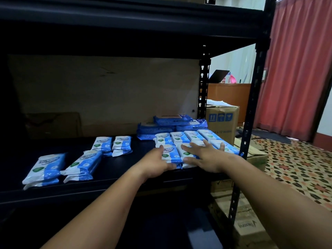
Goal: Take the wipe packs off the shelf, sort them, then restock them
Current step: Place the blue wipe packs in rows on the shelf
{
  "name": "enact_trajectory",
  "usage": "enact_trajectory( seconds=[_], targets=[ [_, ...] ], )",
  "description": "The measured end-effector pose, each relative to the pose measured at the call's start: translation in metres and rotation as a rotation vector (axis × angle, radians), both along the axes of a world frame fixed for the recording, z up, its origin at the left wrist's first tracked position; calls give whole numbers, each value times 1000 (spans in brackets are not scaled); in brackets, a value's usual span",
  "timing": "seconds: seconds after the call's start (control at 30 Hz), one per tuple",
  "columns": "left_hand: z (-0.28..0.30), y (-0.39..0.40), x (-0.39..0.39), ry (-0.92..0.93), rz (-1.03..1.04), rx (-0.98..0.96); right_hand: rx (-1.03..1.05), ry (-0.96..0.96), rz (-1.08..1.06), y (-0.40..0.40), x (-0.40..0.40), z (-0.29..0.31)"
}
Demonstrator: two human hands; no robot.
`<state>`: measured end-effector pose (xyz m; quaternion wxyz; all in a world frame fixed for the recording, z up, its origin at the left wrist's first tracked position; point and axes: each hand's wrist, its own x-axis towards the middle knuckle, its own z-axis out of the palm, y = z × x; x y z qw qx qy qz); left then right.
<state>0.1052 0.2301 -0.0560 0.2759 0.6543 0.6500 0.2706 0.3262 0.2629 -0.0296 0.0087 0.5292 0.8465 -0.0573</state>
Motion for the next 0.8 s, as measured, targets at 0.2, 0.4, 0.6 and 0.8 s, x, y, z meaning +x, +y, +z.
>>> enact_trajectory(
  seconds=[0.2,0.4,0.6,0.8],
  targets=[
    [0,10,13,-62,-40,-113,11,25,36,14,3,-3],
    [-5,25,14,-591,-20,-127,-72,126,39,29,8,3],
    [-2,43,14,-723,230,-3,52,145,-202,51,16,4],
    [2,60,20,-701,211,57,-53,77,-290,81,10,0]
  ],
)
